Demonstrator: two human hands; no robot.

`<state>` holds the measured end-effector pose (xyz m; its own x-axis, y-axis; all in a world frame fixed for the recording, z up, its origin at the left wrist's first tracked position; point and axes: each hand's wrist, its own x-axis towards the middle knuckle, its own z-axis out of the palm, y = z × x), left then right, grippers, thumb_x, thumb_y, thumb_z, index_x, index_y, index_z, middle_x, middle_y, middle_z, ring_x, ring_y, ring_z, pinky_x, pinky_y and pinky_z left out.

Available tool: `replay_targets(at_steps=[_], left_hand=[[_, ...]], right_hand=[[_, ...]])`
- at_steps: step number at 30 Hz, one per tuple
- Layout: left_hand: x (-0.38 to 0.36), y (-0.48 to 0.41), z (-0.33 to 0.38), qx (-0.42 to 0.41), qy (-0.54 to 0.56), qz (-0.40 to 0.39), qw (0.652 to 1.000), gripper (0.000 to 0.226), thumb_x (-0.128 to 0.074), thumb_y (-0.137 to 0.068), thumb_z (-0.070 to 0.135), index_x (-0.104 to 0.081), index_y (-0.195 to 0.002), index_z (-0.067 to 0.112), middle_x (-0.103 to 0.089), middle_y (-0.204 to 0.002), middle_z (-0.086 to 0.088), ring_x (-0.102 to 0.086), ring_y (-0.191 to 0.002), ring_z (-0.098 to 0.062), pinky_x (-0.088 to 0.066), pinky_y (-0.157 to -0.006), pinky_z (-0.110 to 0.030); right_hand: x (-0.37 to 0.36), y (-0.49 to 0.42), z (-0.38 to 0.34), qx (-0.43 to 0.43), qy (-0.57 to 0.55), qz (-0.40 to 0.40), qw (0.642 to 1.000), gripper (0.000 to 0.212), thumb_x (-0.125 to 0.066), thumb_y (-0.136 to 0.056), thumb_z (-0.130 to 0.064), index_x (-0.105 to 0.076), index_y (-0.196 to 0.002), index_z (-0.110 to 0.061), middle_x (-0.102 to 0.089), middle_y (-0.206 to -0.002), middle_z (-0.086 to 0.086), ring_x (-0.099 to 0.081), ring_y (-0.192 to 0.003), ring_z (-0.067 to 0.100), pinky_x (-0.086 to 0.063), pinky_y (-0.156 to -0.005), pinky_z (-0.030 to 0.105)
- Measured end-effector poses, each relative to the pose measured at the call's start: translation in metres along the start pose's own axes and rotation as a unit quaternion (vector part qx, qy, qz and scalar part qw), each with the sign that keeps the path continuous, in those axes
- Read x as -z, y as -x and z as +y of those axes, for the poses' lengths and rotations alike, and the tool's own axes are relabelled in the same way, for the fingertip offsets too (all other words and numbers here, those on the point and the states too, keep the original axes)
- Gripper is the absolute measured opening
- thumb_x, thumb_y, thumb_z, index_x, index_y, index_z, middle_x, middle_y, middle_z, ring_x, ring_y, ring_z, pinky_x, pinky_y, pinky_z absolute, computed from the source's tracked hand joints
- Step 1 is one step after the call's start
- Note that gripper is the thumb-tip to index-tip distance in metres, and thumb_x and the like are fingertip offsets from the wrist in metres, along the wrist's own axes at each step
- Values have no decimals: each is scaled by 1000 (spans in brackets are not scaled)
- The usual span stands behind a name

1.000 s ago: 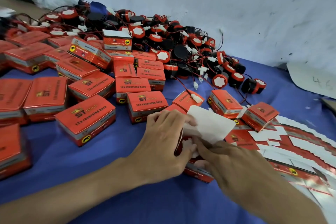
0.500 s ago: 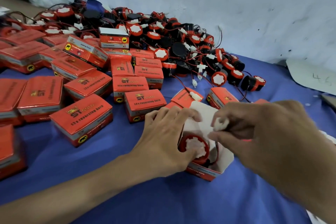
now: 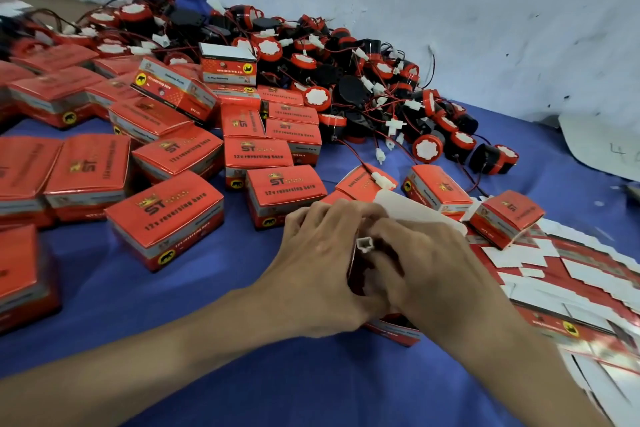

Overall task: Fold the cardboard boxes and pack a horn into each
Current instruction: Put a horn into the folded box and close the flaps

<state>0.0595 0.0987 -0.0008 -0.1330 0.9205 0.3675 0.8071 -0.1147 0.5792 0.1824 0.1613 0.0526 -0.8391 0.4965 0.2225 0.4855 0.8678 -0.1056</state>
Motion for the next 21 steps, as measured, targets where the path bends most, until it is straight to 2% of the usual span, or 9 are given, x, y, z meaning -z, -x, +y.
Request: replay_targets(at_steps=[1, 2, 5, 8, 11, 13, 15, 19, 21], left_hand=[[0, 0, 0, -1, 0, 1, 1000, 66, -57, -64, 55, -31, -123, 40, -39, -114, 26, -31, -112, 3, -8, -101, -13], [0, -1, -1, 0, 1, 2, 1000, 65, -57, -63, 54, -31, -121, 41, -39, -112, 26, -31, -111, 3, -10, -100, -14], [-1, 0, -1, -2, 4, 6, 1000, 64, -49, -61, 60, -27, -118, 43, -40, -110, 26, -32, -109, 3, -12, -100, -15], [-4, 1, -1, -3, 16, 16, 1000, 61, -49, -61, 55, -24, -115, 46, -41, -107, 24, -34, -106, 2, -11, -99, -15], [-6, 1, -4, -8, 14, 26, 1000, 65, -59, -61, 41, -25, -117, 45, -42, -107, 22, -36, -108, -1, -11, -99, -14], [-7, 1, -4, -9, -5, 24, 1000, 68, -60, -61, 36, -26, -120, 43, -42, -108, 21, -37, -110, -3, -12, -99, -16], [-4, 0, -3, -11, -4, 8, 1000, 68, -60, -62, 38, -28, -121, 43, -40, -112, 22, -33, -113, 0, -11, -100, -15], [14, -2, -7, -20, 90, -120, 989, 79, -70, -62, 54, -16, -119, 58, -22, -122, 40, -8, -119, 20, -12, -103, -12], [24, -1, -9, -3, 158, -182, 971, 79, -69, -66, 54, -13, -121, 67, -22, -123, 43, -7, -124, 11, -24, -102, -19]], right_hand=[[2, -2, 2, -14, -20, -33, 999, 13, -57, -89, -15, -68, -87, -9, -69, -78, 3, -61, -69, 20, -49, -67, 33], [4, -2, 5, -15, -46, -56, 997, 21, -51, -92, -27, -68, -92, -14, -69, -85, -2, -60, -76, 16, -45, -72, 31], [8, 5, 7, 11, -63, -97, 993, 49, -27, -93, -54, -66, -93, -24, -57, -98, -15, -50, -92, 5, -39, -78, 26], [5, 13, 2, 4, -11, -109, 994, 60, -13, -90, -54, -65, -103, -27, -46, -111, -19, -41, -105, 2, -33, -81, 21], [1, 10, 1, 6, 8, -98, 995, 43, -26, -96, -47, -63, -111, -30, -46, -116, -17, -42, -108, 3, -30, -77, 17], [-2, 8, 3, 7, 1, -74, 997, 37, -35, -95, -46, -66, -101, -28, -51, -107, -17, -44, -103, 3, -23, -69, 15], [-4, 9, 2, 2, -13, -32, 999, 30, -45, -91, -43, -70, -91, -26, -56, -98, -15, -49, -96, 4, -26, -67, 16], [-7, 7, 0, -17, -69, 39, 997, 9, -65, -76, -29, -73, -72, -27, -64, -80, -14, -58, -78, 7, -46, -63, 27], [-5, 9, 0, 20, -49, 27, 998, 9, -65, -69, -28, -72, -63, -29, -64, -74, -16, -60, -71, 7, -45, -51, 25]])
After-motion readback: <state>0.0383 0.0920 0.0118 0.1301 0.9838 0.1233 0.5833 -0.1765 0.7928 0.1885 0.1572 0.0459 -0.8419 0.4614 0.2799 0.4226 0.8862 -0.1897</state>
